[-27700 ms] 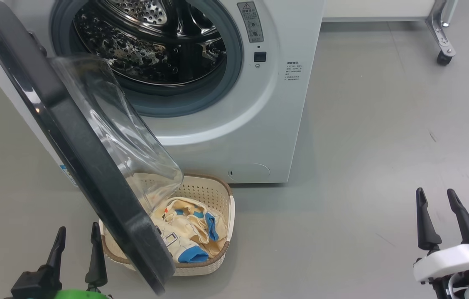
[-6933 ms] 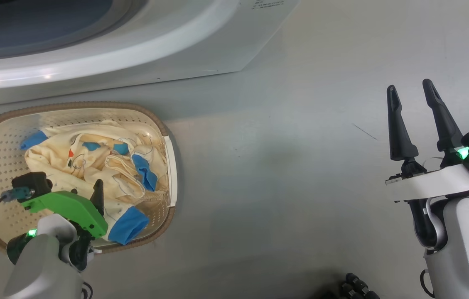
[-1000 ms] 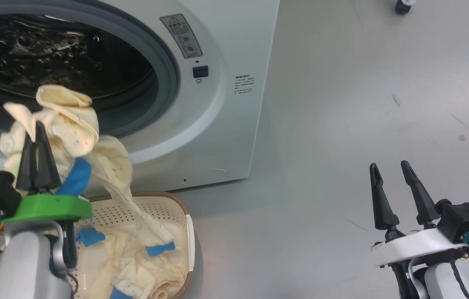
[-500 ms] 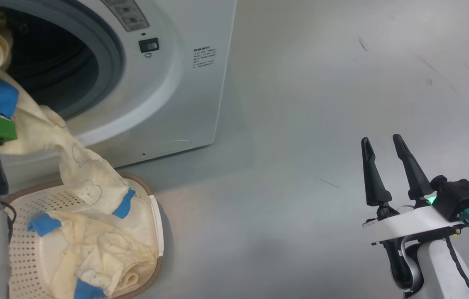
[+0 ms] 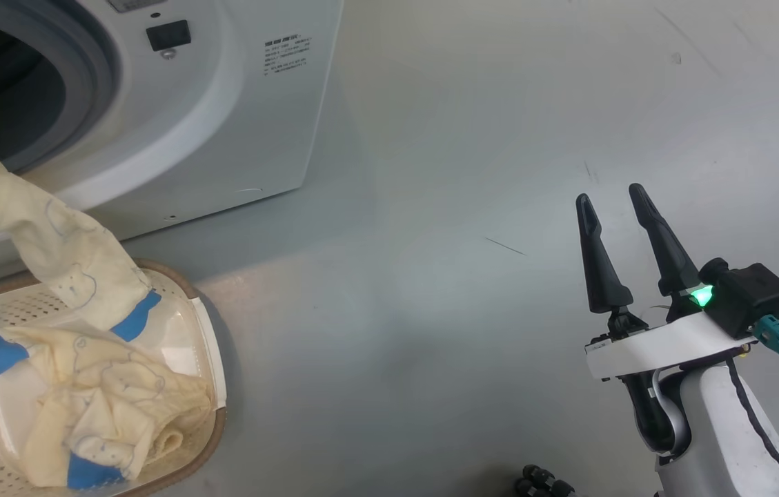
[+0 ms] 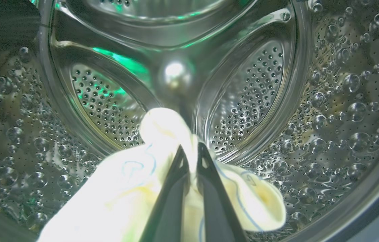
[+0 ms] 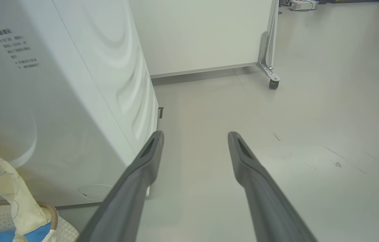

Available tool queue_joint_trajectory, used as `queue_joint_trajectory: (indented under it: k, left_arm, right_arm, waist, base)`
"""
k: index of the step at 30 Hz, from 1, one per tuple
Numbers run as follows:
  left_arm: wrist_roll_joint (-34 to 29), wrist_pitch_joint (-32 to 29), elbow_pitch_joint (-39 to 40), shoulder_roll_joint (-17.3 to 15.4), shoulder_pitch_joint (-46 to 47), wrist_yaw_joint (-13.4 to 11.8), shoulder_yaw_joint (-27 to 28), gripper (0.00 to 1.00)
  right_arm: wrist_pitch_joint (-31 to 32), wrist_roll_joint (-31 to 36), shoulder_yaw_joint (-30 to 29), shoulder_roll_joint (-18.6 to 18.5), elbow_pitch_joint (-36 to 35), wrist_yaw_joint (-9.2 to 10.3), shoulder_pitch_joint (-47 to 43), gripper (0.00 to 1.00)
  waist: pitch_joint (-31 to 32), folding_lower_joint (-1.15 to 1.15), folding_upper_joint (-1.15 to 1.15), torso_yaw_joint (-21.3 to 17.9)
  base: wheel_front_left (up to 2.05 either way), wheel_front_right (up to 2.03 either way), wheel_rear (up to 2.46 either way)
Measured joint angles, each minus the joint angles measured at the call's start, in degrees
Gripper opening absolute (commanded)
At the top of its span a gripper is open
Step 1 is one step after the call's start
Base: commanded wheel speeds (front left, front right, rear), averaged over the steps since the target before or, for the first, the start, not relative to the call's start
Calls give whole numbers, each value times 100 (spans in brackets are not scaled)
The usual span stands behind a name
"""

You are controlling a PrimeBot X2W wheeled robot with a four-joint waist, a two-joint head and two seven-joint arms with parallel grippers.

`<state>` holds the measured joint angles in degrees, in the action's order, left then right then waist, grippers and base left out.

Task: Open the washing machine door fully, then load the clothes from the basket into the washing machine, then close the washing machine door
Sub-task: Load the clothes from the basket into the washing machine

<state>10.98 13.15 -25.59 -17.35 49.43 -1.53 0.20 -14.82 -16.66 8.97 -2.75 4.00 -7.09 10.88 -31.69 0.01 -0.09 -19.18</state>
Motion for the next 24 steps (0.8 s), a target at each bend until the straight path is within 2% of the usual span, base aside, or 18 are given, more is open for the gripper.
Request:
queue_joint_trajectory:
  k: [14,24]
  left_arm:
    - [-300,108,-232,-376,1340,98,-82,0]
    - [-436,158,-253,-398,2079,97,-78,0]
  right_arm:
    - [0,-47,153,18,14,0,195,100]
    - [0,-52,154,24,27,0,387,100]
  waist:
    - [-626,0,0,-191]
    - [-932,0,0,-228]
  base:
    - [0,0,0]
    - [0,0,0]
